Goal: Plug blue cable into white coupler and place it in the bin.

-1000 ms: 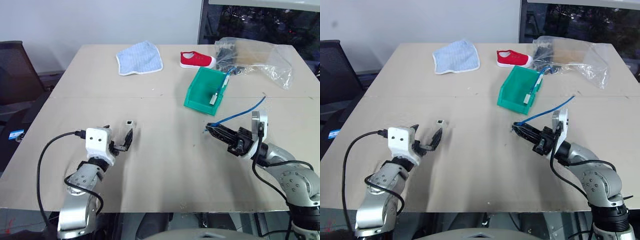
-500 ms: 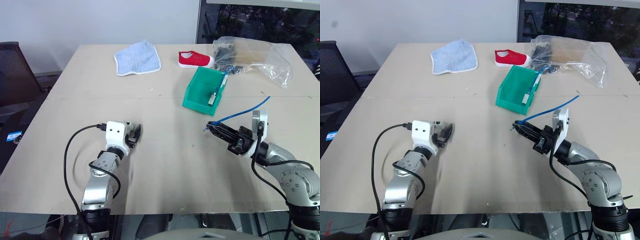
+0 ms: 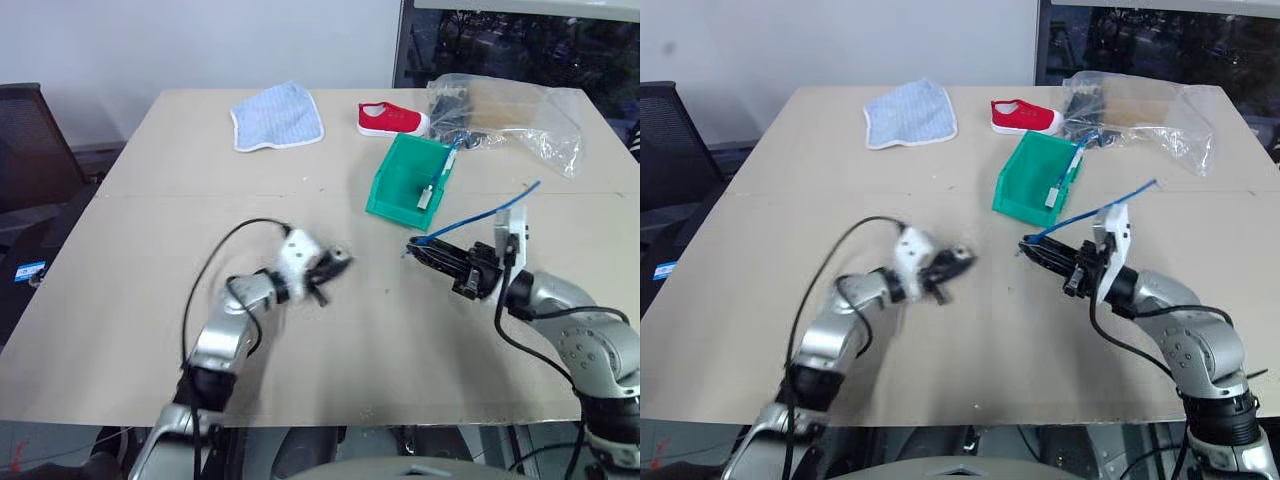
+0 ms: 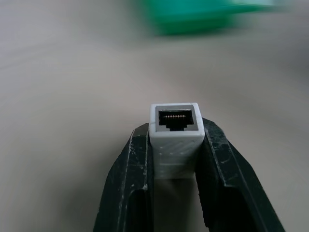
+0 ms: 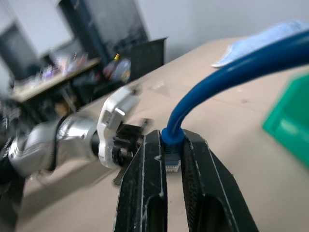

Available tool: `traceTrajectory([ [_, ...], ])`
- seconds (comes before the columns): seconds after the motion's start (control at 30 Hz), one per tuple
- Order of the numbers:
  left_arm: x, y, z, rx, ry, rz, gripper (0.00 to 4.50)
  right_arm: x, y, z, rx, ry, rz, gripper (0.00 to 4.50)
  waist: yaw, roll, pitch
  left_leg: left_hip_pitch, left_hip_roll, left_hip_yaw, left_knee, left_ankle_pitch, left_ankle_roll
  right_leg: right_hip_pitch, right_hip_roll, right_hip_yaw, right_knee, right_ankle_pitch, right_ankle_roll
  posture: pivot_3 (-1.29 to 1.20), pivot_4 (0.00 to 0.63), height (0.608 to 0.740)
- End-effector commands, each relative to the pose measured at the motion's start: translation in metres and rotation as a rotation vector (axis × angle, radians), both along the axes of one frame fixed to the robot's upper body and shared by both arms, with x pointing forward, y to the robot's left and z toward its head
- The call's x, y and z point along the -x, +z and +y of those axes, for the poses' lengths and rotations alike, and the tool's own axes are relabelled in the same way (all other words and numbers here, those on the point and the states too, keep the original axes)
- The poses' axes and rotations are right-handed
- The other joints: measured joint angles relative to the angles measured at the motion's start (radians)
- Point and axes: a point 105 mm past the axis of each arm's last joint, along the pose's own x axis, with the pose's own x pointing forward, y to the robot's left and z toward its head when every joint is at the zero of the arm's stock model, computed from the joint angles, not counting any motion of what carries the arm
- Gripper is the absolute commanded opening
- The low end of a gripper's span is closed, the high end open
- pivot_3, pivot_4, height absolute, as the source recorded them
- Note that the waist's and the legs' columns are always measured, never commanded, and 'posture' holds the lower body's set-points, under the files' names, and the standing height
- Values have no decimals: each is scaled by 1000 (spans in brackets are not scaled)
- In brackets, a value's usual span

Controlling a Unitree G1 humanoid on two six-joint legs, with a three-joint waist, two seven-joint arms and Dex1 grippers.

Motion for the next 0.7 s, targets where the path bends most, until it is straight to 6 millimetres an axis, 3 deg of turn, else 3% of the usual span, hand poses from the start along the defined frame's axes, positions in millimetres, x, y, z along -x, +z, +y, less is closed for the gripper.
traceTrajectory([
  [0.03,8,4,-17,-39,-271,11,557,-2,-3,9,94,59,-102,0,-5,0,0,0,0,0,0,1,-1,0,0,0,0,0,0,0,150,740],
  [0.3,-2,-8,-36,-223,-576,-4,557,-11,-21,14,248,123,-192,0,-25,-1,0,-4,0,0,0,1,-1,-3,0,-1,-2,0,1,0,150,740],
  [0.7,-4,-15,-44,-249,-644,-7,557,0,-49,5,358,164,-162,0,-23,-1,0,-5,0,-1,2,1,-1,-4,0,-1,1,0,1,0,150,740],
])
